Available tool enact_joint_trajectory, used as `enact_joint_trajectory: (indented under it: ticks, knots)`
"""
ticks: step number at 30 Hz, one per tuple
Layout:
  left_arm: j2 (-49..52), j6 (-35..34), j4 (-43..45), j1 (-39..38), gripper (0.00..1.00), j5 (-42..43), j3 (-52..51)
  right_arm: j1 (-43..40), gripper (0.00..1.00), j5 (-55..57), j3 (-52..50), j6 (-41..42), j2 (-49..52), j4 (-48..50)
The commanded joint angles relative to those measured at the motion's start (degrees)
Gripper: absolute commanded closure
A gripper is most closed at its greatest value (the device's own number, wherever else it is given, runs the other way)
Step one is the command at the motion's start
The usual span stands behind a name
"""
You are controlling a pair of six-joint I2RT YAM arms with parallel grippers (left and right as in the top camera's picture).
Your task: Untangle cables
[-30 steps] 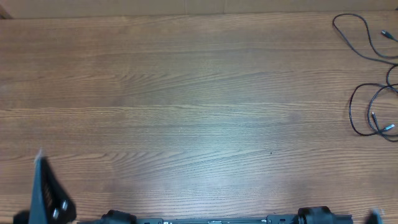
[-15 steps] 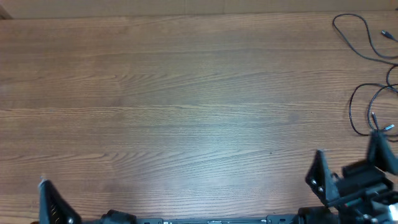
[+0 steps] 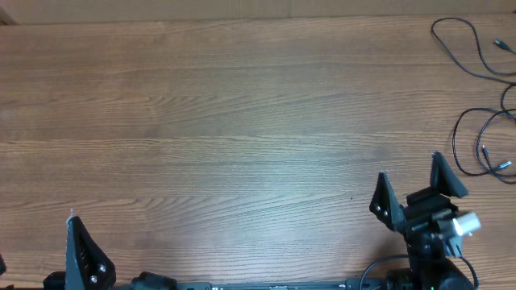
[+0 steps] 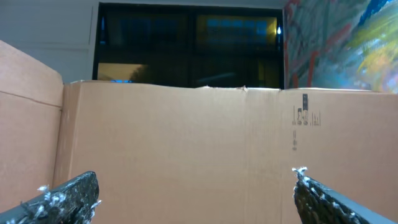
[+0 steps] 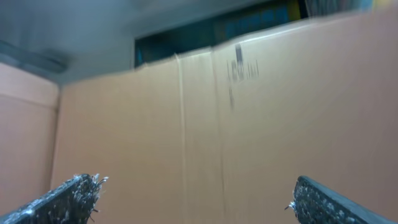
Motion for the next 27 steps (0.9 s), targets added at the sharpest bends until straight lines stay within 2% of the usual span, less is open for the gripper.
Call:
enact_joint_trajectory:
  ticks: [1, 11, 27]
  knots:
    - [-0.8, 1.4, 0.4, -0.1, 0.00, -0.4, -0.3, -0.2, 0.00, 1.7, -0.6, 0.7, -0.3, -5.2]
    - [-0.8, 1.4, 0.4, -0.1, 0.00, -0.4, -0.3, -0.2, 0.00, 1.7, -0.6, 0.2, -0.3, -35.1]
    - [-2.7, 1.4, 0.2, -0.1, 0.00, -0.4, -0.3, -0.2, 0.00, 1.7, -0.5, 0.2, 0.2, -35.6]
